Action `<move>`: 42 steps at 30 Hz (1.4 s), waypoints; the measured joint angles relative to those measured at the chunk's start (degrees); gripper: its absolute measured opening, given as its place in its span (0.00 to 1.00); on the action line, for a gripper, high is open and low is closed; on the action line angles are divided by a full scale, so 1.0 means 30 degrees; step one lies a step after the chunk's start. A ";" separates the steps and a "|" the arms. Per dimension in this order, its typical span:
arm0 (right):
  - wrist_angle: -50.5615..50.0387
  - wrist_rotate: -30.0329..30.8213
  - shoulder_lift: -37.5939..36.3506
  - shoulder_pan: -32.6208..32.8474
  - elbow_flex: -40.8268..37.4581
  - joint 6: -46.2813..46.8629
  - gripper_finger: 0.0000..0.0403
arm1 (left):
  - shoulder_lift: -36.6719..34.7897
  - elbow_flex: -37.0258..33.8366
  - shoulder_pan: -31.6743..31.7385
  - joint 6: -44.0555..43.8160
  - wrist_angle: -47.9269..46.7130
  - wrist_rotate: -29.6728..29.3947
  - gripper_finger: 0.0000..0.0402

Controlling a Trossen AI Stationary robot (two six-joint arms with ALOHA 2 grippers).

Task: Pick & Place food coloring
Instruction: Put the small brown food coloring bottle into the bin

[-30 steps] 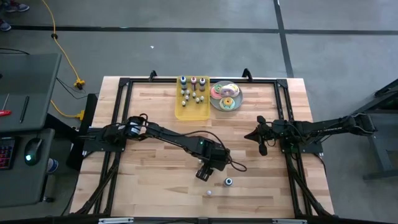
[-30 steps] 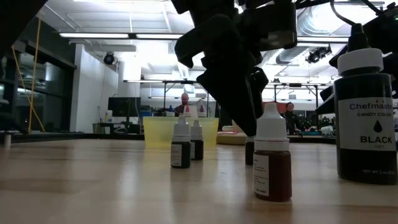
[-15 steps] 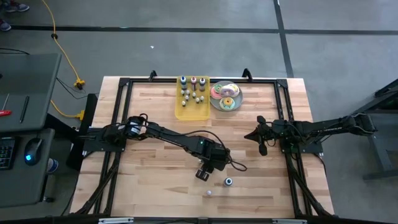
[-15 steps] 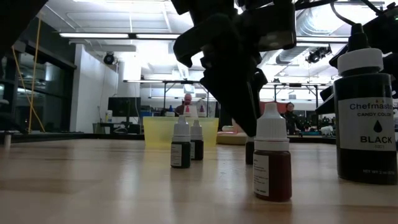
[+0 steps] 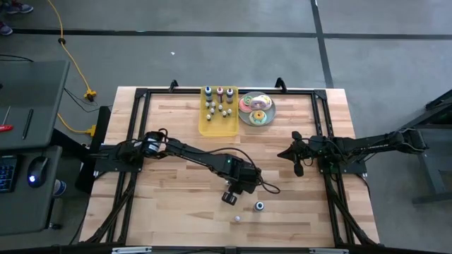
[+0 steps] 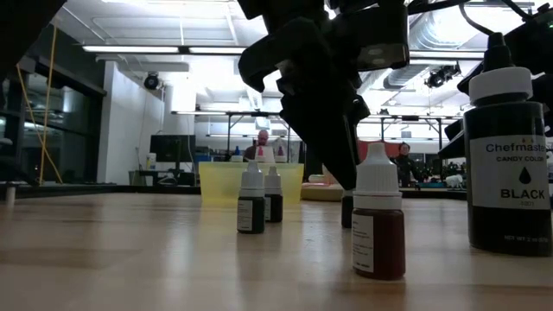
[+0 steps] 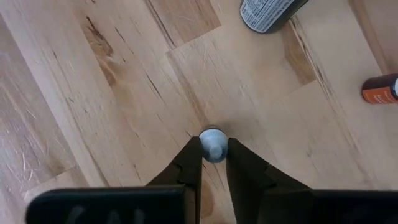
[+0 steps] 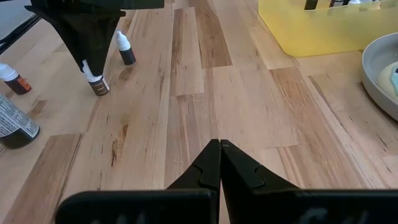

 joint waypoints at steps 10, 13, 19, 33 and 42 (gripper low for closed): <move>0.0006 -0.0003 -0.0004 0.0000 -0.0003 0.0000 0.00 | 0.0000 0.0000 0.0007 -0.0002 0.0005 0.0005 0.09; 0.0006 -0.0001 0.0000 -0.0004 -0.0005 0.0000 0.00 | 0.0000 0.0000 0.0007 -0.0002 0.0069 0.0005 0.09; -0.0001 0.0001 -0.0007 0.0000 0.0000 0.0000 0.00 | -0.0221 -0.0022 0.0053 -0.0002 -0.0003 -0.0002 0.09; -0.0004 -0.0002 -0.0007 -0.0005 0.0000 0.0000 0.00 | -0.3081 0.0015 0.1074 -0.0189 -0.1471 0.0511 0.09; 0.0002 0.0001 0.0000 -0.0002 -0.0002 0.0000 0.00 | -0.4992 0.0007 0.2165 -0.0957 -0.3814 0.0449 0.09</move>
